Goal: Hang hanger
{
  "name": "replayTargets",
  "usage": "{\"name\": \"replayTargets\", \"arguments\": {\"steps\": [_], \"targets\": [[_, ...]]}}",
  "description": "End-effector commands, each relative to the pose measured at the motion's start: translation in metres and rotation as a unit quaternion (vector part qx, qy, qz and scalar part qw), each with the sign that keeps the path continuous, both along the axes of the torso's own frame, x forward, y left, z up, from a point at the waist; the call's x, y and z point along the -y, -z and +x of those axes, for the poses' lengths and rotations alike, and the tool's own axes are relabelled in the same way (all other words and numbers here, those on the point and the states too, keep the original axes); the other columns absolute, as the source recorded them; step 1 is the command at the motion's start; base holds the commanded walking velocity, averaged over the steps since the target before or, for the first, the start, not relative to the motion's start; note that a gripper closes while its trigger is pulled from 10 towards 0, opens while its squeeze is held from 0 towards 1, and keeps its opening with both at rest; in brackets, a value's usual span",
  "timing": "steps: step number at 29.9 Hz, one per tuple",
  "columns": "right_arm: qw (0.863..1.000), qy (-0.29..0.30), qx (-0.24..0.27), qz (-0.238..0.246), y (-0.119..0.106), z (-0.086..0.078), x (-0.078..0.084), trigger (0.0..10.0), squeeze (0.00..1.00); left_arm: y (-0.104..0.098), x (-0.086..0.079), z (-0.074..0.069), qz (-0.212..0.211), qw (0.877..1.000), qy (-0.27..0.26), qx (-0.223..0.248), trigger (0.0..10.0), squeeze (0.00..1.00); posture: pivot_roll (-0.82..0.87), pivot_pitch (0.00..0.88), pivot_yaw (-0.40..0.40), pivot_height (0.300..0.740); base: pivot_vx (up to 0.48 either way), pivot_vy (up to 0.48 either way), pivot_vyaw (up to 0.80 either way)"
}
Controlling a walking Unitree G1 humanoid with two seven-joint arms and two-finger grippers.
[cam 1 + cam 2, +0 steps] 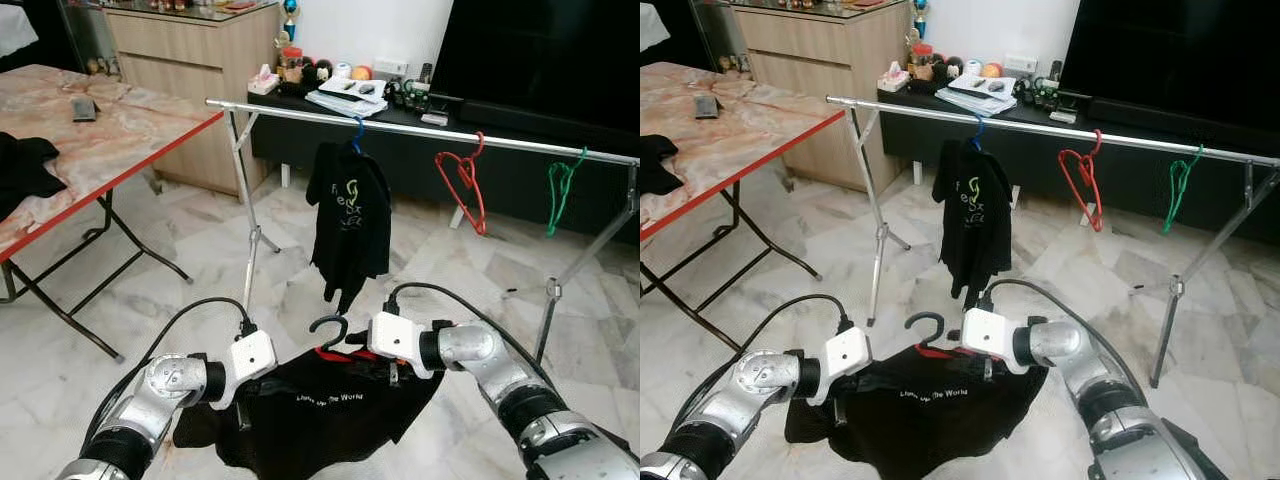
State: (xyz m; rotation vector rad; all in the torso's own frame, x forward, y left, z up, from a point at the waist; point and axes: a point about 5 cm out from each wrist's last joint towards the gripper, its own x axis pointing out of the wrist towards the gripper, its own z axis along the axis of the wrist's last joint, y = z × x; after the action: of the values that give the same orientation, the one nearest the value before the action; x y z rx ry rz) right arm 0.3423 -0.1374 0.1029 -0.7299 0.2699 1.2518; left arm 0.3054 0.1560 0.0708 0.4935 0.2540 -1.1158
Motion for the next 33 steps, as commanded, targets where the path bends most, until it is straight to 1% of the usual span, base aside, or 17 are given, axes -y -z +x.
{"name": "replayTargets", "arguments": {"steps": [1,4,5,6,7,8,14,18,23,24,27,30,33], "targets": [[1.0,0.009,0.007,-0.018,-0.004,0.003,0.01,10.0,1.0,-0.002,-0.006,0.0,0.001,1.0,-0.009,0.008,0.0,0.0,0.12,0.003,-0.078,0.74,0.0,0.0,0.0],[1.0,0.012,0.01,-0.026,-0.004,0.003,0.013,10.0,1.0,-0.003,-0.008,0.0,0.0,1.0,-0.014,0.01,0.0,0.0,0.12,0.004,-0.079,0.74,0.0,0.0,0.0],[0.999,0.015,0.017,-0.037,-0.004,0.003,0.017,10.0,0.96,-0.003,-0.009,0.0,0.0,1.0,-0.016,0.011,0.0,0.0,0.12,0.004,-0.079,0.74,0.0,0.0,0.0],[0.999,0.015,0.017,-0.037,-0.004,0.003,0.017,10.0,0.96,-0.003,-0.009,0.0,0.0,1.0,-0.016,0.011,0.0,0.0,0.12,0.004,-0.079,0.74,0.0,0.0,0.0],[0.999,0.017,0.021,-0.039,-0.004,0.004,0.018,10.0,0.55,-0.003,-0.01,0.0,0.0,1.0,-0.016,0.011,0.0,0.0,0.12,0.007,-0.078,0.74,0.0,0.0,0.0],[0.998,0.028,0.029,-0.045,-0.005,0.005,0.021,10.0,0.0,-0.004,-0.01,0.0,0.001,1.0,-0.015,0.012,0.0,0.0,0.12,0.007,-0.078,0.74,0.0,0.0,0.0],[0.995,0.053,0.039,-0.08,-0.004,0.006,0.036,10.0,0.0,-0.008,-0.016,0.0,0.008,0.999,-0.019,0.027,0.0,0.0,0.11,0.018,-0.075,0.74,0.0,0.0,0.0],[0.992,0.057,0.031,-0.108,0.002,0.002,0.046,10.0,0.0,-0.008,-0.022,-0.004,0.021,0.999,-0.01,0.023,0.0,0.0,0.11,0.028,-0.073,0.74,0.0,0.0,0.0],[0.991,0.052,0.011,-0.124,0.009,-0.003,0.052,10.0,0.0,-0.012,-0.028,-0.004,0.022,0.999,-0.01,0.026,0.0,0.0,0.11,0.029,-0.073,0.74,0.0,0.0,0.0],[0.989,0.06,0.001,-0.132,0.013,-0.005,0.056,10.0,0.0,-0.02,-0.031,-0.003,0.019,0.999,-0.008,0.034,0.0,0.0,0.11,0.037,-0.074,0.74,0.0,0.0,0.0],[0.985,0.08,0.003,-0.151,0.016,-0.005,0.063,10.0,0.0,-0.029,-0.033,-0.003,0.016,0.999,-0.002,0.038,0.0,0.0,0.11,0.039,-0.076,0.74,0.0,0.0,0.0],[0.984,0.096,0.001,-0.151,0.017,-0.005,0.065,10.0,0.0,-0.032,-0.035,-0.004,0.022,0.999,0.003,0.039,0.0,0.0,0.12,0.038,-0.078,0.74,0.0,0.0,0.0],[0.983,0.104,0.002,-0.152,0.018,-0.005,0.067,10.0,0.0,-0.038,-0.04,-0.002,0.019,0.999,-0.008,0.045,0.0,0.0,0.12,0.034,-0.078,0.74,0.0,0.0,0.0]]}}
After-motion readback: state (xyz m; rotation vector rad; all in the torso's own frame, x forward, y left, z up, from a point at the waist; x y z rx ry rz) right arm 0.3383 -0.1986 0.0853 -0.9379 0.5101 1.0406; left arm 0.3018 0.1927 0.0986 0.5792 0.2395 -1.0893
